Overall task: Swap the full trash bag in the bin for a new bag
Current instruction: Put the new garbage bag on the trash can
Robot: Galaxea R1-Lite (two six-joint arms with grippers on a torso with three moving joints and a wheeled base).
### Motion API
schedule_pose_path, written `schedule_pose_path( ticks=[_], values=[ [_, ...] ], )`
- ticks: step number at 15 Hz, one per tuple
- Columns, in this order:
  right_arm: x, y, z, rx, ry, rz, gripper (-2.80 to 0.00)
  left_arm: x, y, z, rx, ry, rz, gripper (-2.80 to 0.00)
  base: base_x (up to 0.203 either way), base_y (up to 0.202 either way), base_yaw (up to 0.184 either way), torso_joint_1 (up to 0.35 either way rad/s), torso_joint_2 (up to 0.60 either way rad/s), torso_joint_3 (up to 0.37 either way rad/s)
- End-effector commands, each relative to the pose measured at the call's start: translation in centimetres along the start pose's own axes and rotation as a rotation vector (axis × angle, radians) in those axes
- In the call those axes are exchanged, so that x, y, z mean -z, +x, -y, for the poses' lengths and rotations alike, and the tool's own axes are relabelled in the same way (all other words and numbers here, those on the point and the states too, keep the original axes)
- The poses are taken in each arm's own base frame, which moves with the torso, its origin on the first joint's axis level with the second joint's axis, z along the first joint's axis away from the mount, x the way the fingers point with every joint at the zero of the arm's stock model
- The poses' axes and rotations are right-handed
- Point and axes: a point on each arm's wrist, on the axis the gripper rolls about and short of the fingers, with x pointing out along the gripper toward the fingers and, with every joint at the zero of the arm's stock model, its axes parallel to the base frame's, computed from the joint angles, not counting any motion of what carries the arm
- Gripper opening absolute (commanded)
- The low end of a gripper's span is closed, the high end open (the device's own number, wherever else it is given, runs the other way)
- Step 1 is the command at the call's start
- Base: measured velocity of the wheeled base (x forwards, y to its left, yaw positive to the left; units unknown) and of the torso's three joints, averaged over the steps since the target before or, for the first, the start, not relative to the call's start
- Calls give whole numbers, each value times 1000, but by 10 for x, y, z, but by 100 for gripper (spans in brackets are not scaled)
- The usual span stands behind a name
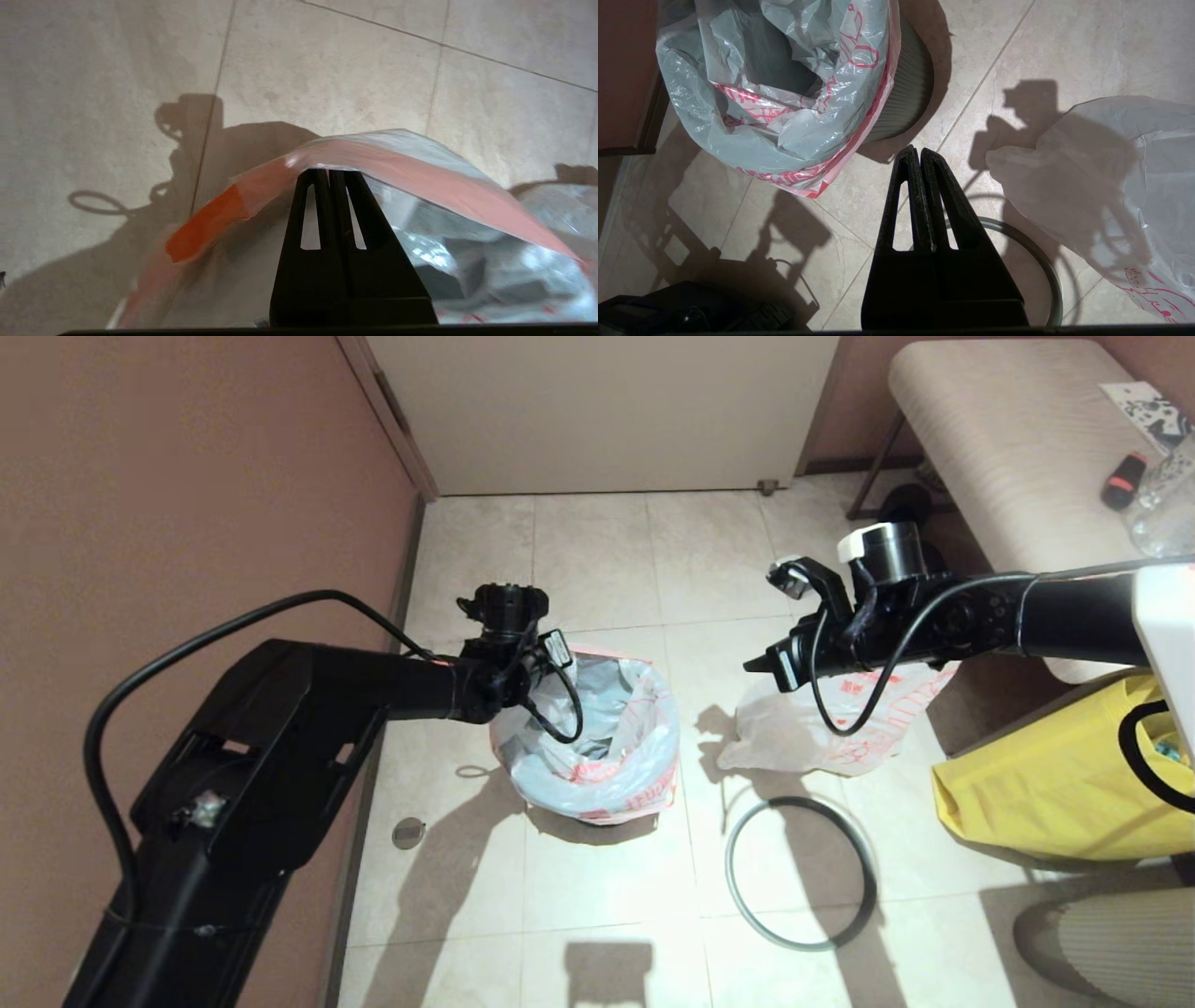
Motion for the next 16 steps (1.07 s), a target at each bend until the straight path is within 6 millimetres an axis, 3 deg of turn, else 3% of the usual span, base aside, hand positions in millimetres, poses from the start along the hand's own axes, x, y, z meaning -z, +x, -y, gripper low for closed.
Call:
schedule_pose_path(
  ticks=[1, 3, 9, 16],
  values=[
    [2, 2, -1, -7, 0, -7, -280, 22, 15, -7, -39, 10, -5, -280, 0, 0, 0, 0, 0, 0],
    [2, 2, -1, -8, 0, -7, -280, 35, 29, -16, -78, 48, 49, -280, 0, 0, 0, 0, 0, 0],
    [2, 2, -2, -10, 0, -8, -280, 56, 38, -31, -134, 62, -29, -280, 0, 0, 0, 0, 0, 0],
    [1, 0, -2, -9, -1, -7, -280, 28, 1, -32, -215, -72, -219, -280, 0, 0, 0, 0, 0, 0]
  ],
)
